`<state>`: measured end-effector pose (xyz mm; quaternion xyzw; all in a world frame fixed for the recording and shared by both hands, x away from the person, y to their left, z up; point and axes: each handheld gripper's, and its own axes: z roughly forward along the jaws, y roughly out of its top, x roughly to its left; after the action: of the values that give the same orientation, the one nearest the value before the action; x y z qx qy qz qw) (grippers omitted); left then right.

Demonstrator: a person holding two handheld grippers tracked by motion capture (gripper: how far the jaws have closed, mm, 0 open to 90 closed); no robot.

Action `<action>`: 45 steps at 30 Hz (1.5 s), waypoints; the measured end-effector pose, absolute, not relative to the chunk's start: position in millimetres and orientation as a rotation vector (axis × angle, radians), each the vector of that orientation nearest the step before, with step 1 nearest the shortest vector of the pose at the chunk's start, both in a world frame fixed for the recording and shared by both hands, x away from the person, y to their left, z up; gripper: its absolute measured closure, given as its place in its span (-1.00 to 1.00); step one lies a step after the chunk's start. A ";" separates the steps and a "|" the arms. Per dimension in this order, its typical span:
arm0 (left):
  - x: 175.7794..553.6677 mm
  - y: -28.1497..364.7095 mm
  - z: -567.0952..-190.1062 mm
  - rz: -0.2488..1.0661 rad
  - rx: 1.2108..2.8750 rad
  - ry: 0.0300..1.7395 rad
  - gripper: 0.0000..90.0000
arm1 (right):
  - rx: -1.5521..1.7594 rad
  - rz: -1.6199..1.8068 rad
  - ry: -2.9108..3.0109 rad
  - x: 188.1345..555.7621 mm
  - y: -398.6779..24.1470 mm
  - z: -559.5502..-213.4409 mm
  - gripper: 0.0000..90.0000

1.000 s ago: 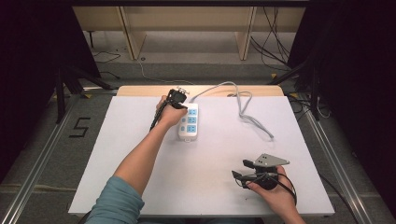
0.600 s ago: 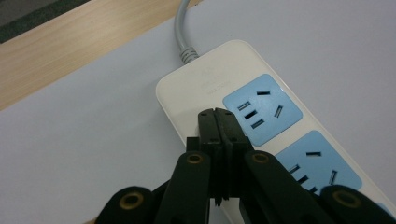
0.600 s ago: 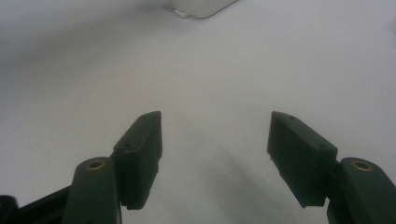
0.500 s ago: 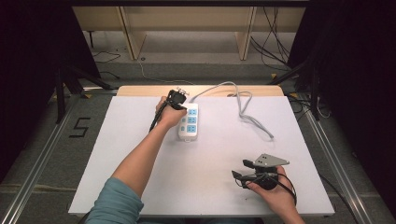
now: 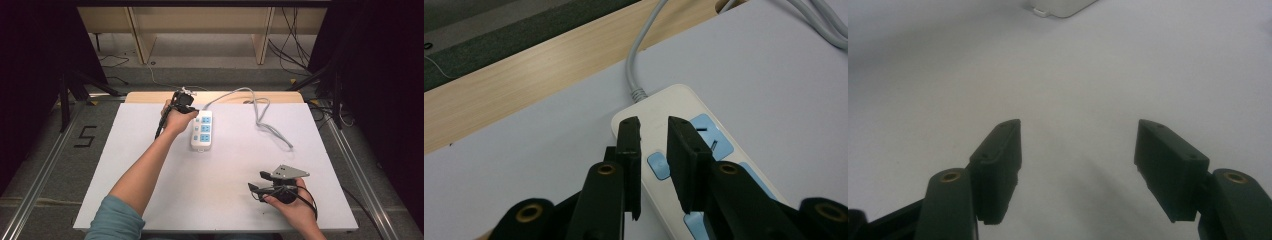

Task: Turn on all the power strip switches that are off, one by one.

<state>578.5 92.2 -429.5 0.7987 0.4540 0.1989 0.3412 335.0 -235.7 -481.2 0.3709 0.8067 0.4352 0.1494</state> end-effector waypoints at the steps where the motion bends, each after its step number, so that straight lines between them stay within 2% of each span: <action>1: 578.2 92.9 -430.0 0.511 2.069 1.191 0.64 | 1.068 1.250 2.319 335.0 -235.7 -481.3 -0.19; 10: 575.1 93.5 -428.5 0.481 2.063 1.178 0.36 | 1.068 1.252 2.319 335.3 -236.2 -481.6 -0.19; 19: 569.3 92.6 -427.2 0.511 2.076 1.180 -0.15 | 1.070 1.245 2.323 335.1 -236.1 -482.0 -0.19; 25: 561.7 94.7 -424.5 0.518 2.080 1.155 -0.18 | 1.071 1.243 2.324 335.3 -235.7 -482.2 -0.19; 28: 557.9 97.0 -422.3 0.506 2.075 1.150 0.04 | 1.072 1.244 2.322 335.1 -235.5 -482.2 -0.19; 34: 551.8 102.1 -421.2 0.480 2.065 1.155 0.63 | 1.070 1.246 2.321 335.1 -235.9 -481.9 -0.19; 38: 546.2 103.2 -421.5 0.513 2.091 1.127 0.97 | 1.074 1.250 2.317 335.0 -236.1 -481.9 -0.19; 45: 538.2 100.9 -423.3 0.501 2.119 1.089 0.99 | 1.073 1.247 2.320 334.9 -235.5 -482.0 -0.19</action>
<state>538.2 100.9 -423.3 0.8167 0.4195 0.1931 0.3461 334.9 -235.5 -482.0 0.3731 0.8067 0.4336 0.1486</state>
